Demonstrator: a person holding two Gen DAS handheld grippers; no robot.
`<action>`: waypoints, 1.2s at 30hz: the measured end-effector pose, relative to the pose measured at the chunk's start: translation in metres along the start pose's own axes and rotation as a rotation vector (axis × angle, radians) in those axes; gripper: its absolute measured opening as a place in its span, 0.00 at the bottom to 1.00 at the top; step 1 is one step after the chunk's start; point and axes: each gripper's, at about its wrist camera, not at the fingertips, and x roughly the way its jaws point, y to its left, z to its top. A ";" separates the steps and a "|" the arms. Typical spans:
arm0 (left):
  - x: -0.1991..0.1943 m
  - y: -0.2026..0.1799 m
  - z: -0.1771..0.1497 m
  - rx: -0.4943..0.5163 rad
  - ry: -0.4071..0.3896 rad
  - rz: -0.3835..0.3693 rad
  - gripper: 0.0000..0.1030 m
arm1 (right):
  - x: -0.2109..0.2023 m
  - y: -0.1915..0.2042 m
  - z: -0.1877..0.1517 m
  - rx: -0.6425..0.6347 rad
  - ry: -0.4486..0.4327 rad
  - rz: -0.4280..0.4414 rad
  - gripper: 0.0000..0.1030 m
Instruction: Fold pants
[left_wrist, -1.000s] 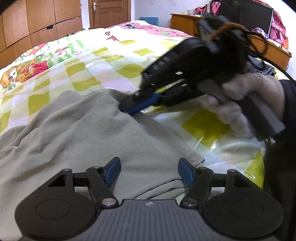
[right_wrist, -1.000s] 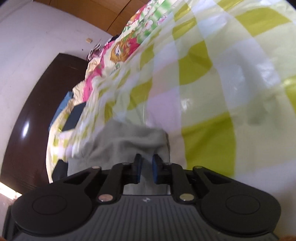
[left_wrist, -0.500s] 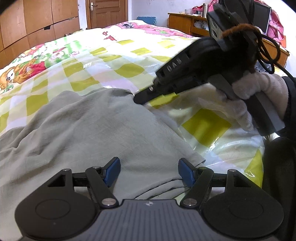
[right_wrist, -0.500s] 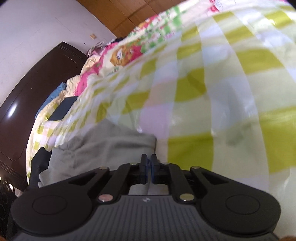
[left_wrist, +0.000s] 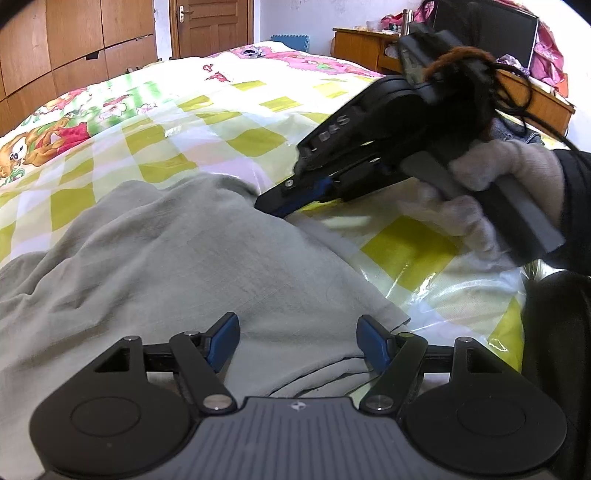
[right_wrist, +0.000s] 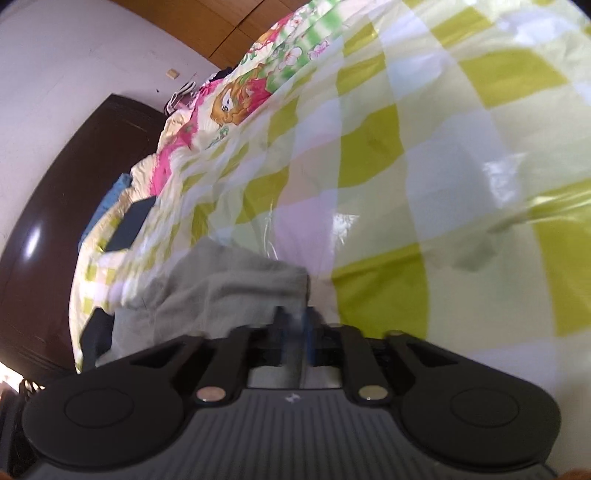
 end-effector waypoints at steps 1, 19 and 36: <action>0.000 0.000 -0.001 0.002 -0.005 -0.001 0.81 | -0.003 -0.001 -0.001 0.001 0.002 0.014 0.33; 0.003 0.004 0.000 -0.003 -0.010 -0.013 0.82 | 0.018 -0.034 0.014 0.237 -0.032 0.186 0.06; -0.012 0.005 0.001 -0.039 -0.031 -0.009 0.83 | -0.032 -0.015 0.004 0.184 -0.034 0.087 0.26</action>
